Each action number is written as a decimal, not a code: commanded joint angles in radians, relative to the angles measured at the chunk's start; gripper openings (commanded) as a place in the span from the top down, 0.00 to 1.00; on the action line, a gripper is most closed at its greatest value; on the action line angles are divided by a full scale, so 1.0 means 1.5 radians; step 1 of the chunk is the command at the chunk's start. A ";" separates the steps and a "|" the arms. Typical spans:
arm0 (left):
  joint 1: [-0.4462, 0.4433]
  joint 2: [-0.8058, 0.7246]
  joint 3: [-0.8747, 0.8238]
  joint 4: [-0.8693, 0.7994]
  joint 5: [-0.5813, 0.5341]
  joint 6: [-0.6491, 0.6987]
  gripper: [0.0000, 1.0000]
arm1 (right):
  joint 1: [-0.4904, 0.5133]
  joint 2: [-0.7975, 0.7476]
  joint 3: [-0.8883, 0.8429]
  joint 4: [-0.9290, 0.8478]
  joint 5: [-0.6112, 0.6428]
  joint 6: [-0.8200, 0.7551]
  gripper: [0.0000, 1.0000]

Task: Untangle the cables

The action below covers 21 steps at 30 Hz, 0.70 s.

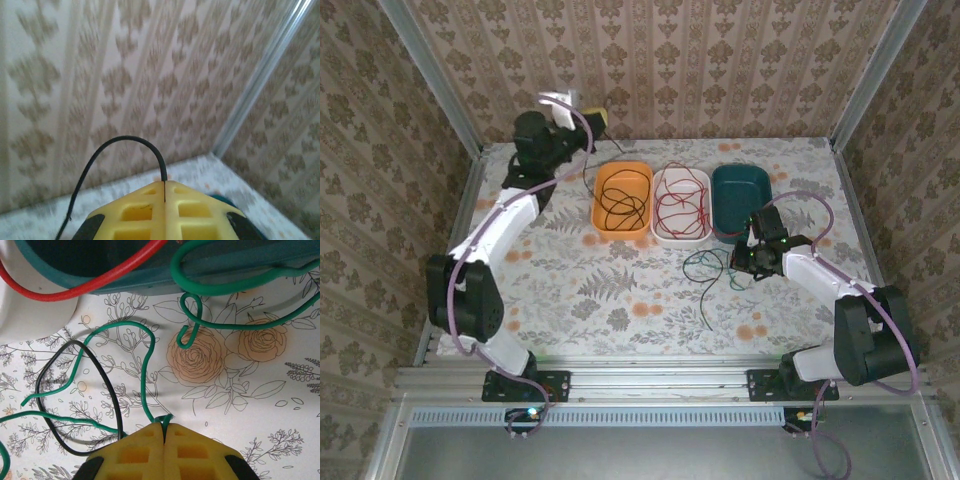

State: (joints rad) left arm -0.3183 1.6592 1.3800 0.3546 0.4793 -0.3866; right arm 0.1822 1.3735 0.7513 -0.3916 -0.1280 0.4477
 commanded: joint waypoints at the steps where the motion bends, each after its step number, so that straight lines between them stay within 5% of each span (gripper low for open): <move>1: -0.029 0.030 -0.022 -0.028 0.063 -0.018 1.00 | 0.004 -0.009 0.018 -0.013 -0.017 -0.013 1.00; 9: -0.059 0.098 -0.086 0.007 0.042 -0.039 1.00 | 0.006 -0.008 0.013 -0.012 -0.029 -0.018 1.00; 21: -0.088 0.208 -0.026 0.039 0.099 -0.072 1.00 | 0.012 -0.005 0.020 -0.023 -0.017 -0.027 1.00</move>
State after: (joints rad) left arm -0.4519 1.9518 1.2873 0.3412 0.5625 -0.4469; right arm 0.1921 1.3735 0.7513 -0.3923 -0.1570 0.4294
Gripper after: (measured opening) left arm 0.052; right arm 0.066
